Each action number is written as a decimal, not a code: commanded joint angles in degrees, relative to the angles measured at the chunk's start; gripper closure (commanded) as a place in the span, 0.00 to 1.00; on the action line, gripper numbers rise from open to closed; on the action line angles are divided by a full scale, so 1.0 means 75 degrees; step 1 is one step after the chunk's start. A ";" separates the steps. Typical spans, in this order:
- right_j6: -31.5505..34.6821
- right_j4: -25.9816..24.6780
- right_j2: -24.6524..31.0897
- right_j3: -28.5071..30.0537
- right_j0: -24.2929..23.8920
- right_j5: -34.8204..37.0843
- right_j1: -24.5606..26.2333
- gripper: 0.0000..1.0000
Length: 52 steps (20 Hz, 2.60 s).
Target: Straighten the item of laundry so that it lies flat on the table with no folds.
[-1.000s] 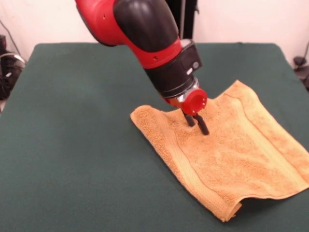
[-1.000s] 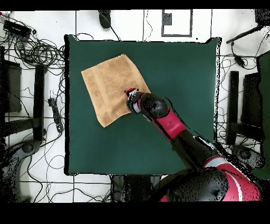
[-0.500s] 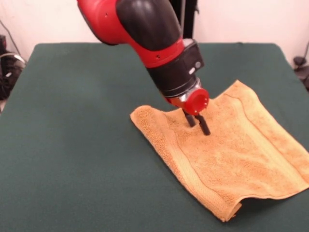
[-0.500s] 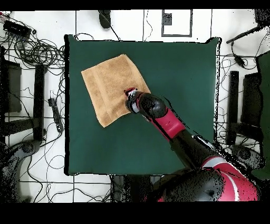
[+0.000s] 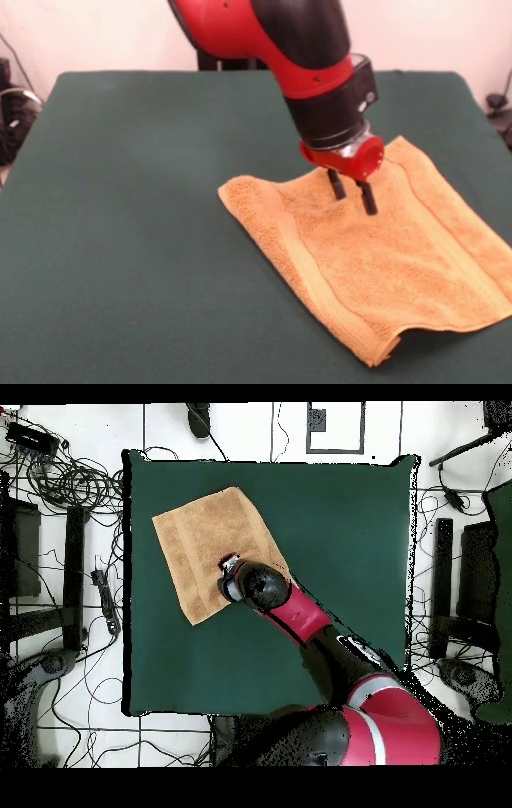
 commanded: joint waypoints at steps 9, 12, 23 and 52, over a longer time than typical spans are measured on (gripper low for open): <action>0.1876 0.0641 -0.0235 0.0961 0.0412 0.0790 -0.0266 0.00; 0.1953 0.0715 -0.0826 0.0442 0.0848 0.0849 0.0099 0.00; 0.1833 0.0554 -0.1206 -0.0327 0.0999 -0.1862 0.1905 0.00; 0.2195 0.0943 -0.0879 0.2067 0.0942 0.1012 -0.0764 0.00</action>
